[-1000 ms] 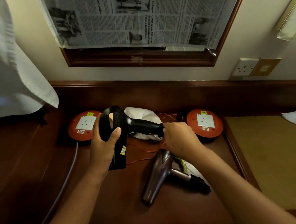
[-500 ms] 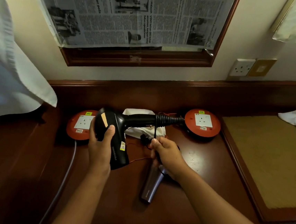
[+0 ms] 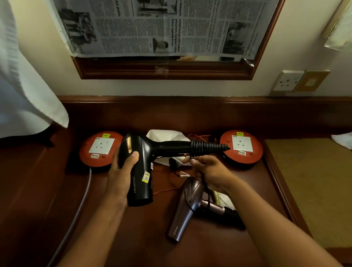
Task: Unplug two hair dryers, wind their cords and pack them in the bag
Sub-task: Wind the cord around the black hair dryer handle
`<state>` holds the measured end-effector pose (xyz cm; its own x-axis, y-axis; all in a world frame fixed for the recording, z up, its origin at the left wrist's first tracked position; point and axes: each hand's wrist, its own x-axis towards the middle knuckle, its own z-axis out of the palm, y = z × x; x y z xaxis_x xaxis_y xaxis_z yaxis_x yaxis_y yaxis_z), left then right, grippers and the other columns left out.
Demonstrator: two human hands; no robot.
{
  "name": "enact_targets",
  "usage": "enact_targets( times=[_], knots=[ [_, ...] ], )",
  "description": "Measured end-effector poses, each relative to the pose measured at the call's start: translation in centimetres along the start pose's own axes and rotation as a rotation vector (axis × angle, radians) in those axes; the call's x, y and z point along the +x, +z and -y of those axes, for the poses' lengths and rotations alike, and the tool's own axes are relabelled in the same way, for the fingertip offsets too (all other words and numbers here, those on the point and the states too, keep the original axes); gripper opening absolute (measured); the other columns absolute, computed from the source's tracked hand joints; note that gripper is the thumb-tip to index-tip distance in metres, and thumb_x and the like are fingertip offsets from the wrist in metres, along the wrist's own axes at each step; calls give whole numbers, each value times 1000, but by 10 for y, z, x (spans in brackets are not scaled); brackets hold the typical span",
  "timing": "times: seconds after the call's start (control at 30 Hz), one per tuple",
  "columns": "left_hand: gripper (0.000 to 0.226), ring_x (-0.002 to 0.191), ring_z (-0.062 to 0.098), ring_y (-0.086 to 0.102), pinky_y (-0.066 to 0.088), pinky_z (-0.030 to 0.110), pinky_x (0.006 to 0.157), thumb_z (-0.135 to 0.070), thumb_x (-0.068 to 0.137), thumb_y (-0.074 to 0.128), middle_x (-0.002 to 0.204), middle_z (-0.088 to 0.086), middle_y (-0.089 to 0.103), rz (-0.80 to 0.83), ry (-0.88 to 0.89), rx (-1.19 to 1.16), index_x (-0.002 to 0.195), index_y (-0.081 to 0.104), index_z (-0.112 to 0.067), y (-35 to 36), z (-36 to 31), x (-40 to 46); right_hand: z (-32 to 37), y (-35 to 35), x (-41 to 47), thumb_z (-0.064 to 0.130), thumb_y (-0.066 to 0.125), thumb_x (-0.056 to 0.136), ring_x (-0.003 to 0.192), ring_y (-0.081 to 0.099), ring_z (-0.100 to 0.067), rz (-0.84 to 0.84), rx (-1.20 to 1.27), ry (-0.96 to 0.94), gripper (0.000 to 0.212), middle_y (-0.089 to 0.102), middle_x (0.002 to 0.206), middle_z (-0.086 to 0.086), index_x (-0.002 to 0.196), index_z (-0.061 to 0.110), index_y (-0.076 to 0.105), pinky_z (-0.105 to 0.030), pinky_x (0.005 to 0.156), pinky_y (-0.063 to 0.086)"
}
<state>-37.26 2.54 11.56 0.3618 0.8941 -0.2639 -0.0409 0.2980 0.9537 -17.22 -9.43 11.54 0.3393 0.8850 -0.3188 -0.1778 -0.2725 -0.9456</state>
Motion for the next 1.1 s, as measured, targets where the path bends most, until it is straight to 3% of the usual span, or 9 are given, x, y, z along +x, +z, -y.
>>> enact_targets(
  times=[0.17,0.23,0.33,0.47,0.57,0.63,0.73,0.93,1.1],
  knots=[
    [55,92,30,67,53,39,70,-43,79,67,115,13,66,81,-25,40,130,52,-32,-8,-4,4,8,-26,13,27,63,89,56,49,-12,-114,-367,161,17,58,64,2,80,13,68,-22,51,39],
    [40,93,29,67,54,42,75,-36,85,65,112,9,66,102,2,60,124,54,-40,-9,-10,2,11,-38,16,14,60,89,61,51,-13,-76,-399,191,11,56,70,-1,79,12,61,-21,55,43],
    [35,93,26,67,54,40,76,-39,74,68,109,4,68,123,21,63,107,58,-49,-7,-19,-1,31,-46,21,-9,51,87,56,51,-12,33,-498,-2,18,56,67,-2,83,3,63,-18,50,42],
    [50,94,24,68,54,36,71,-38,73,67,113,4,66,182,67,100,121,53,-45,-9,-23,-1,57,-45,30,17,65,88,78,62,-7,-10,-764,-91,8,66,83,6,88,14,72,-17,67,46],
    [59,90,16,69,55,27,66,-28,85,68,113,-1,63,208,127,171,136,42,-40,-8,-24,-1,65,-41,31,28,71,83,74,62,-6,-22,-946,-146,13,68,79,6,83,15,75,-17,62,45],
    [62,97,14,66,55,27,72,-24,87,65,118,-3,61,177,176,225,140,36,-40,-6,-22,-2,70,-35,32,32,72,81,73,65,-11,-35,-1067,-180,15,70,77,3,82,17,74,-25,64,53],
    [66,106,10,62,54,33,87,-22,87,66,122,-6,59,129,226,272,143,34,-38,-4,-17,-1,75,-23,31,34,71,82,73,64,-15,-62,-1207,-227,15,67,77,5,81,20,73,-38,71,57],
    [79,117,18,57,50,48,96,-55,70,66,130,-2,57,22,255,326,141,34,-41,-6,-8,0,70,12,12,31,52,94,71,59,-24,-122,-1347,-263,30,62,78,-6,79,10,66,-34,62,49],
    [69,117,17,56,50,39,95,-42,79,68,130,-1,57,-101,265,234,141,36,-37,-7,-5,2,58,31,4,18,40,96,85,59,-31,-206,-1260,-253,25,62,98,-14,97,7,62,-37,70,49]
  ],
)
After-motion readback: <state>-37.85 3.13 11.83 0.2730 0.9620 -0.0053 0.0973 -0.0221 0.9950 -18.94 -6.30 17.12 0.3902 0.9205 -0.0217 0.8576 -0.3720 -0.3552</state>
